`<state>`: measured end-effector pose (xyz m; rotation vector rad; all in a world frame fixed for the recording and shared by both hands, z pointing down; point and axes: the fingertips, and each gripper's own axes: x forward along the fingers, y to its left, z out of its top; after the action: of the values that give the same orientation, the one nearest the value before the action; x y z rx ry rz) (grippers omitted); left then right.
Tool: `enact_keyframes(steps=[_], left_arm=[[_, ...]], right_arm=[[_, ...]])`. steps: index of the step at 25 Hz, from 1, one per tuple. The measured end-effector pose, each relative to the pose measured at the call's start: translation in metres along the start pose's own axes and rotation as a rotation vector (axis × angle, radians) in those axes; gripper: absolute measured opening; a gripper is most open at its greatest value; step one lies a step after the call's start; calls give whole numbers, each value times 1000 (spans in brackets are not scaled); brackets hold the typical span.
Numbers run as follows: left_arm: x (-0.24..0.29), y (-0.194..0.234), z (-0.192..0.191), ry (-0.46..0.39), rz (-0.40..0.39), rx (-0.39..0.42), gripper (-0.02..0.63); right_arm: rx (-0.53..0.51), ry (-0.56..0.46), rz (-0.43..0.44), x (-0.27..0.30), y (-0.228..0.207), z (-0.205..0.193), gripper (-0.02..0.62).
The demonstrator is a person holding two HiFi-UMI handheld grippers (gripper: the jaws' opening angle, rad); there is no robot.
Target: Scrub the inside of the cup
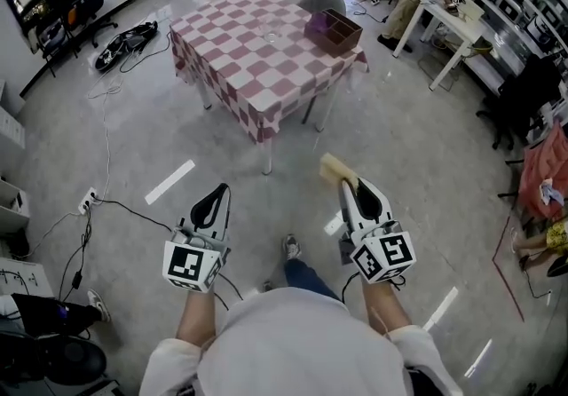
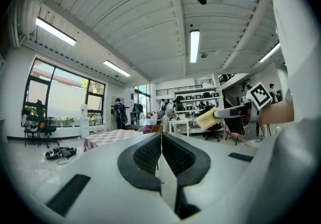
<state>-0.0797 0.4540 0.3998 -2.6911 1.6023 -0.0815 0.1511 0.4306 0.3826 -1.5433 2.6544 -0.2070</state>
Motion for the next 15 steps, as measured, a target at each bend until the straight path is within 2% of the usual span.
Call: enact_keyframes(steps=[15], left_arm=[[123,56,10,25,101,15,32]], right_arm=[[41,9,95,130,-86,8,87]])
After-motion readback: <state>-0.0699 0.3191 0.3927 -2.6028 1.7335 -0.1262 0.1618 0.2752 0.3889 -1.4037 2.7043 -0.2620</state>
